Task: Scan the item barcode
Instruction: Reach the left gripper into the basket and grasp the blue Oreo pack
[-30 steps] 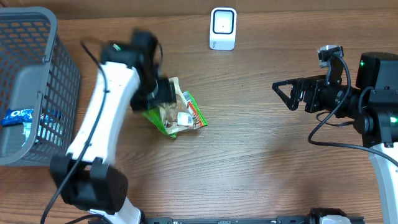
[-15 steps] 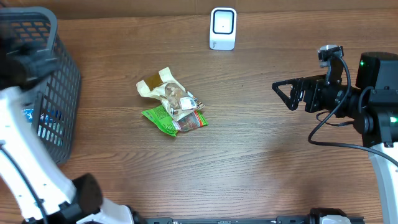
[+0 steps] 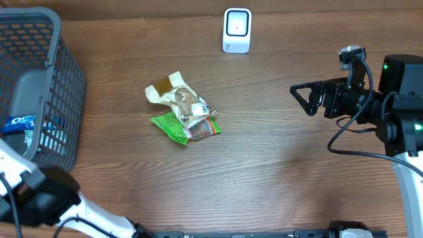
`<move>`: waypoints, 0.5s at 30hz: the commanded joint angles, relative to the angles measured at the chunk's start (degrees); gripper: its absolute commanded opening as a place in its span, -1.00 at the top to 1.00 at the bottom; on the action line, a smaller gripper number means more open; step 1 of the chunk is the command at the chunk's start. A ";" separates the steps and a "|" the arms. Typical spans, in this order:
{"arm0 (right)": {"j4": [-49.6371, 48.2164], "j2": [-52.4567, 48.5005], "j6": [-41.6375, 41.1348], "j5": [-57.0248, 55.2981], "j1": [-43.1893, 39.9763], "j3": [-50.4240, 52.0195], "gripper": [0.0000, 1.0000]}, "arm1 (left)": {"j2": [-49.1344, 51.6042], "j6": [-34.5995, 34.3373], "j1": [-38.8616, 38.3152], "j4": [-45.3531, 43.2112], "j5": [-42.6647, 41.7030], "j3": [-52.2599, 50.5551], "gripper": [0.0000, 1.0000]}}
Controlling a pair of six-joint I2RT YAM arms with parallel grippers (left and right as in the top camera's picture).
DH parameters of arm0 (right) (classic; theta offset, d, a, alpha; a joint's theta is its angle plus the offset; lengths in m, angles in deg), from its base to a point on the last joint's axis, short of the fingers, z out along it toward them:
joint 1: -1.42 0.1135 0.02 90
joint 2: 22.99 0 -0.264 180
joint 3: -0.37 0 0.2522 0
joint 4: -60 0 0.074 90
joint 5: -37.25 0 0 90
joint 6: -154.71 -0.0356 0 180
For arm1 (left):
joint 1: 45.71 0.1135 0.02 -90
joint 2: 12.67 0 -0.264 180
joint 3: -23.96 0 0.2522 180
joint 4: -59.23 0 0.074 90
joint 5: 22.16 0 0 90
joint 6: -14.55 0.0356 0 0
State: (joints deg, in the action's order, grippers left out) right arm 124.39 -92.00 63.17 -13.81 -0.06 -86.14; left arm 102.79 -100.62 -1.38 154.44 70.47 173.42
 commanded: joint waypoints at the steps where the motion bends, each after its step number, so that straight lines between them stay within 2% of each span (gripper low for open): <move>1: 0.26 -0.13 -0.20 -0.39 -0.15 -1.14 -1.00 | 5.62 -0.79 -0.11 -0.70 -1.42 -0.61 -0.50; 15: 0.07 -0.13 -0.20 -0.48 -0.15 -1.14 -1.00 | 21.86 -0.63 -2.95 3.54 -0.90 -0.68 -0.40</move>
State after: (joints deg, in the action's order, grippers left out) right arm 124.79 -92.02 63.20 -14.09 -0.06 -86.14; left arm 122.26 -100.62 -3.24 157.55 68.96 173.05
